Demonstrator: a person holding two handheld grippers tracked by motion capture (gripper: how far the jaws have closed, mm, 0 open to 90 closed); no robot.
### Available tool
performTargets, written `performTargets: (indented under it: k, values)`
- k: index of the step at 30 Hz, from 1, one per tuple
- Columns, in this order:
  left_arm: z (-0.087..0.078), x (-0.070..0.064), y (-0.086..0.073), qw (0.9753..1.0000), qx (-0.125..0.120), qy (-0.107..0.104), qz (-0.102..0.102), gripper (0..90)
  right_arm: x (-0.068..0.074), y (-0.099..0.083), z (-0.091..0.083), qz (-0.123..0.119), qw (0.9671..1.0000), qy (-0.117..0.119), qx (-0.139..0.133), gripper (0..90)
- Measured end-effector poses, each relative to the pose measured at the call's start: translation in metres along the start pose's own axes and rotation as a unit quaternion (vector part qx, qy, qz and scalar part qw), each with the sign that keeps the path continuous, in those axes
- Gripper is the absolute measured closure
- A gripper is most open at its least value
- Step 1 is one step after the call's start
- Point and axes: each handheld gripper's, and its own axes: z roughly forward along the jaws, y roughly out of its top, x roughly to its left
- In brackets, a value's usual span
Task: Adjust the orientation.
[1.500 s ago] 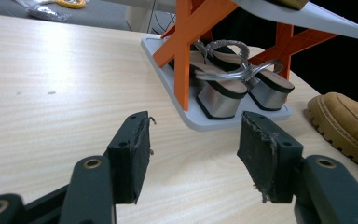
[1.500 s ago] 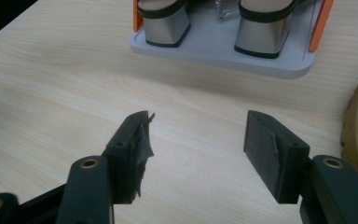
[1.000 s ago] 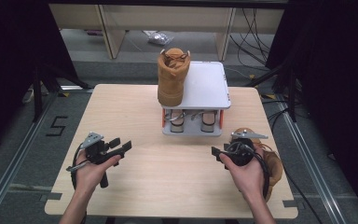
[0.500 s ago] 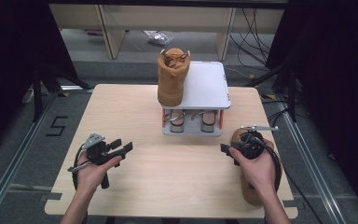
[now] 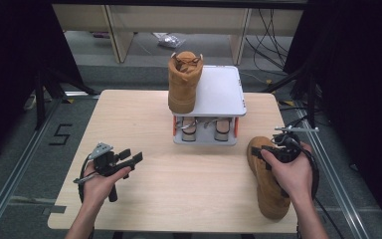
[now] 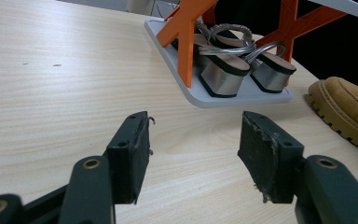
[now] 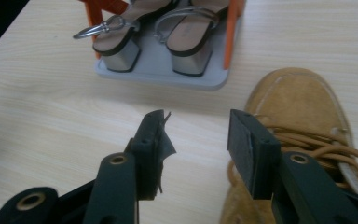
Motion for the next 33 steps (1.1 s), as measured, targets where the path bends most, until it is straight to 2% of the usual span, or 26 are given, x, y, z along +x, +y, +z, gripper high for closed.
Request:
performTargets:
  k: [1, 2, 4, 5, 7, 8, 13, 14, 15, 16, 17, 18, 19, 20, 21, 27, 29, 30, 31, 32, 33]
  values:
    - [0.000, 0.000, 0.000, 1.0000, 0.000, 0.000, 0.000, 42.5, -0.002, 0.001, -0.002, 0.000, 1.0000, -0.001, 0.002, 57.4]
    - [0.000, 0.000, 0.000, 1.0000, 0.000, 0.000, -0.002, 42.5, -0.006, 0.001, -0.001, -0.014, 0.9999, -0.010, -0.001, 57.3]
    - [0.001, 0.000, 0.000, 1.0000, 0.000, 0.000, -0.003, 42.5, -0.009, 0.002, -0.004, -0.010, 0.9999, -0.008, -0.002, 57.3]
    - [0.001, 0.000, 0.000, 1.0000, 0.001, -0.001, -0.002, 42.5, -0.013, 0.002, -0.005, -0.015, 0.9998, -0.010, -0.001, 57.2]
    - [0.001, -0.001, 0.000, 1.0000, 0.000, -0.001, -0.001, 42.5, -0.016, 0.003, -0.007, -0.005, 0.9998, -0.019, 0.003, 57.0]
    - [0.001, -0.001, 0.000, 1.0000, 0.000, -0.002, -0.001, 42.5, -0.019, 0.002, -0.008, -0.011, 0.9997, -0.022, 0.004, 56.9]
    - [0.001, -0.001, 0.000, 1.0000, -0.003, -0.001, -0.003, 42.6, -0.030, 0.002, -0.011, -0.007, 0.9990, -0.043, 0.005, 56.4]
    - [0.001, -0.001, 0.000, 1.0000, -0.002, -0.001, -0.002, 42.6, -0.032, 0.001, -0.013, -0.008, 0.9991, -0.041, 0.011, 56.4]
    - [0.001, -0.001, 0.000, 1.0000, -0.002, -0.001, -0.002, 42.6, -0.030, 0.000, -0.014, 0.015, 0.9990, -0.041, 0.013, 56.3]
    - [0.001, -0.001, -0.001, 1.0000, -0.001, -0.002, -0.001, 42.6, -0.032, 0.000, -0.014, 0.011, 0.9990, -0.043, 0.010, 56.2]
    - [0.001, -0.002, -0.001, 1.0000, 0.000, -0.002, -0.002, 42.6, -0.037, -0.001, -0.015, -0.005, 0.9989, -0.045, 0.011, 56.2]
    - [0.001, -0.002, -0.001, 1.0000, 0.000, -0.002, -0.002, 42.6, -0.038, -0.001, -0.016, -0.005, 0.9987, -0.049, 0.012, 56.1]
    - [0.001, -0.003, -0.001, 1.0000, -0.001, -0.001, -0.003, 42.6, -0.036, -0.002, -0.017, 0.016, 0.9985, -0.051, 0.015, 56.0]
    - [0.001, -0.003, -0.001, 1.0000, 0.000, -0.002, -0.002, 42.6, -0.038, -0.002, -0.017, 0.012, 0.9985, -0.052, 0.015, 55.9]
    - [0.001, -0.003, -0.001, 1.0000, -0.001, -0.002, -0.001, 42.6, -0.042, -0.003, -0.018, -0.002, 0.9986, -0.051, 0.014, 55.8]
    - [0.001, -0.003, -0.001, 1.0000, 0.000, -0.001, -0.002, 42.6, -0.049, -0.005, -0.022, 0.000, 0.9977, -0.065, 0.018, 55.3]
    - [0.001, -0.003, -0.001, 1.0000, 0.000, -0.001, -0.001, 42.6, -0.047, -0.006, -0.023, 0.024, 0.9976, -0.063, 0.016, 55.1]
    - [0.001, -0.003, -0.001, 1.0000, 0.001, 0.000, -0.002, 42.6, -0.048, -0.006, -0.023, 0.027, 0.9973, -0.066, 0.017, 54.9]
    - [0.001, -0.003, -0.002, 1.0000, 0.002, -0.002, -0.001, 42.6, -0.053, -0.007, -0.023, 0.005, 0.9975, -0.068, 0.016, 54.6]
    - [0.001, -0.003, -0.002, 1.0000, 0.001, -0.003, 0.000, 42.6, -0.055, -0.007, -0.024, 0.005, 0.9974, -0.069, 0.017, 54.6]
    - [0.001, -0.003, -0.002, 1.0000, 0.002, -0.003, 0.000, 42.6, -0.052, -0.008, -0.025, 0.032, 0.9969, -0.069, 0.019, 54.5]
